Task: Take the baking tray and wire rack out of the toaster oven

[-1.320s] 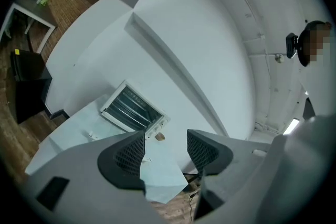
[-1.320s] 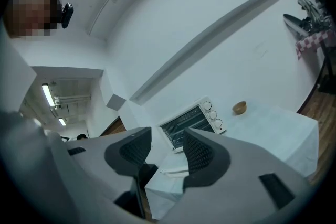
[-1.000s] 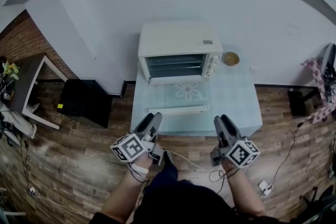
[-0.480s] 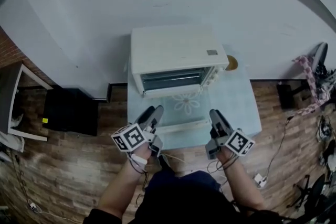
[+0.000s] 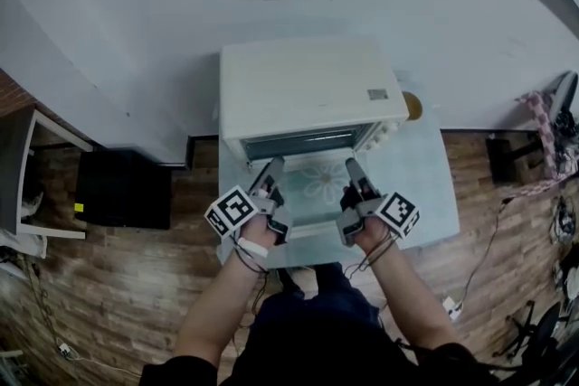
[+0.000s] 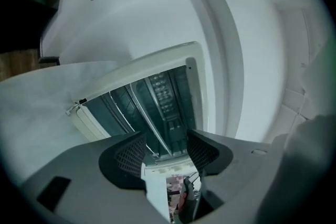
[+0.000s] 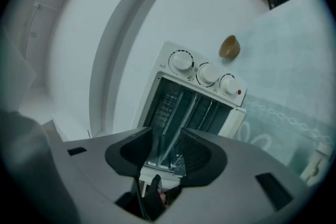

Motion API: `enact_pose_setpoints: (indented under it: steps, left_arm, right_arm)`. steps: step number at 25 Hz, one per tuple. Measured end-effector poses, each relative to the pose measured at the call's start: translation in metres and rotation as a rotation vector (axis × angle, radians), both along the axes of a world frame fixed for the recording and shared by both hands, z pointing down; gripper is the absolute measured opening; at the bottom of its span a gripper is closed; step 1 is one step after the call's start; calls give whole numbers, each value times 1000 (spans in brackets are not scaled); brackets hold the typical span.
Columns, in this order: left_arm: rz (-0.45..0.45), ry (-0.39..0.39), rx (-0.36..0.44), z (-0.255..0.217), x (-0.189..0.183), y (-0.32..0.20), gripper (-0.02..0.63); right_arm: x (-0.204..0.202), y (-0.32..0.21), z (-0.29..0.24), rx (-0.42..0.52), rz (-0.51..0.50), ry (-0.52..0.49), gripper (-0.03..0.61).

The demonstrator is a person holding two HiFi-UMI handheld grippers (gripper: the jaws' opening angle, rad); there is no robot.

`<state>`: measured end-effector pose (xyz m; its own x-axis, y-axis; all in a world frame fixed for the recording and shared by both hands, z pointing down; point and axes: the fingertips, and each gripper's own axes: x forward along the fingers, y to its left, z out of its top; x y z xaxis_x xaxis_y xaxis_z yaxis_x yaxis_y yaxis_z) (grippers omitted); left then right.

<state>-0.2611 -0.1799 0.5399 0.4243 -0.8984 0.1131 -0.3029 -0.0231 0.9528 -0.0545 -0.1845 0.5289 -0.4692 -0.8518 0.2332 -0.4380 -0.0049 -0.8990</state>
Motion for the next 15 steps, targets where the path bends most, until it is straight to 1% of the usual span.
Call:
enact_pose_setpoints:
  steps: [2,4,5,6,9,11,15]
  left_arm:
    - [-34,28,-21,7,-1,-16,238]
    - [-52,26,-13,10,1,-33,236]
    - [-65,25,-25,13,2,-40,236]
    - [-81,25,-41,16,2,-46,236]
    - [-119,26,-56,24,3,-66,236]
    - [-148,35,-82,31,3,-76,236]
    - [-168,33,-55,38,3,-98,235]
  right_arm:
    - [-7,-22,6,11,-8,-54,172]
    - [-12,-41,14,1,-15,-92,170]
    - [-14,-51,18,-11,-19,-103,170]
    - [-16,-60,22,-26,-24,-110,169]
    - [-22,-84,36,-71,-47,-118,169]
    - [-27,-98,44,-87,-59,-131,170]
    - [-34,-119,55,-96,-72,-146,178]
